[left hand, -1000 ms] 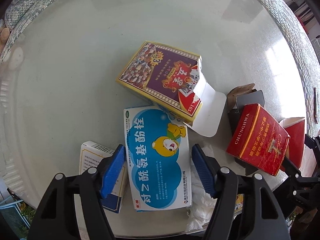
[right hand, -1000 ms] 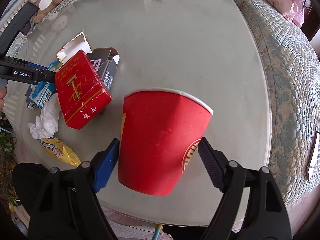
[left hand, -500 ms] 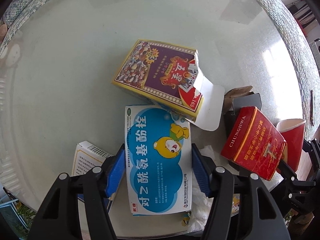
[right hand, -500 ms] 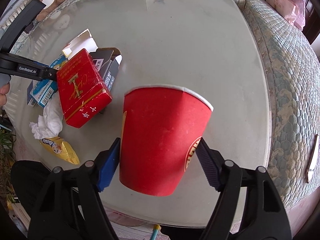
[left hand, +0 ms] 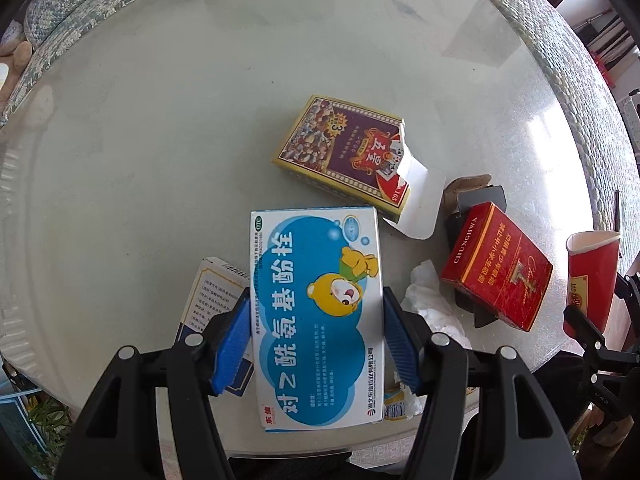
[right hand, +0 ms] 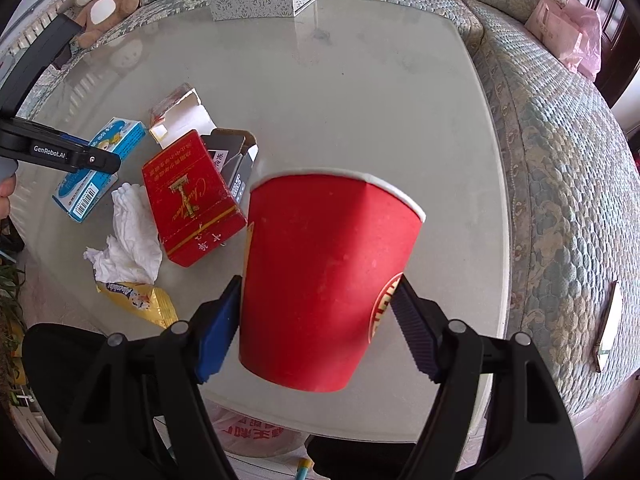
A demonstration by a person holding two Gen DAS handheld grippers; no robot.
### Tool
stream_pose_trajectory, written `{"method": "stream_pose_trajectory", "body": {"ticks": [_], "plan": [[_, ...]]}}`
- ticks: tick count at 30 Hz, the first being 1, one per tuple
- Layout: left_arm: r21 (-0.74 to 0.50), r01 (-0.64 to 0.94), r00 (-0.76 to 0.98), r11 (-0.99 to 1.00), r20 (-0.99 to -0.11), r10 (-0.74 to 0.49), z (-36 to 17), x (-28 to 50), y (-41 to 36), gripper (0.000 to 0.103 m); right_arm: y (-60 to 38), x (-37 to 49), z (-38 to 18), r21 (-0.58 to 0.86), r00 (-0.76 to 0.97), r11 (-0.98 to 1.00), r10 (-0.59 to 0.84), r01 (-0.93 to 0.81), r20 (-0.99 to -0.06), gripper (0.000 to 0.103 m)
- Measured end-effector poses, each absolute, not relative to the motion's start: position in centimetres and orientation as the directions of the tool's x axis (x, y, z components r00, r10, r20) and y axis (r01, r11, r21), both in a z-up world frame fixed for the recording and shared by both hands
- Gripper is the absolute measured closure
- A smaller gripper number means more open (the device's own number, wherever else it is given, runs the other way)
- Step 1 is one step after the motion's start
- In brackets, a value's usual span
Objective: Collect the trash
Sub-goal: 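Lift the red cup and medicine box and carry both toward the trash bin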
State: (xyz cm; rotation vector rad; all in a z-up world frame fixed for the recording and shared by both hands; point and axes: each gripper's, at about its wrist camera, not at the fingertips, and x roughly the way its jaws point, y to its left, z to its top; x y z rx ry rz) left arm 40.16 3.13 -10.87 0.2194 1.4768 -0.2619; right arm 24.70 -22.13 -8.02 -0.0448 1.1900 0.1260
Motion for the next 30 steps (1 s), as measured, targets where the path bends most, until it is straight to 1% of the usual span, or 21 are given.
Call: {"method": "stream_pose_trajectory", "body": {"ticks": [6, 10, 16, 21, 30], "plan": [[-0.007, 0.303, 0.118, 0.953, -0.992, -0.045, -9.0, 37.7, 3.5, 0.043, -22.0, 23.8, -6.0, 0.019, 0.401, 0.992, 0.068, -0.126, -0.914, 0.031], [0.001, 0.311, 0.150, 0.951, -0.988, -0.048, -6.5, 36.1, 3.4, 0.043, -21.5, 23.0, -4.7, 0.011, 0.425, 0.991, 0.067, -0.131, -0.903, 0.031], [0.021, 0.344, 0.190, 0.939, -0.981, -0.048, -4.9, 31.9, 2.8, 0.043, -20.6, 20.9, -2.8, 0.004, 0.456, 0.989, 0.073, -0.151, -0.887, 0.031], [0.030, 0.360, 0.224, 0.932, -0.973, -0.056, -3.7, 27.8, 2.8, 0.043, -19.3, 18.7, -1.2, -0.009, 0.485, 0.985, 0.076, -0.171, -0.871, 0.031], [-0.004, 0.364, 0.253, 0.931, -0.962, -0.103, -3.0, 21.4, 4.0, 0.043, -16.6, 14.1, 0.5, -0.024, 0.522, 0.973, 0.103, -0.231, -0.847, 0.031]]}}
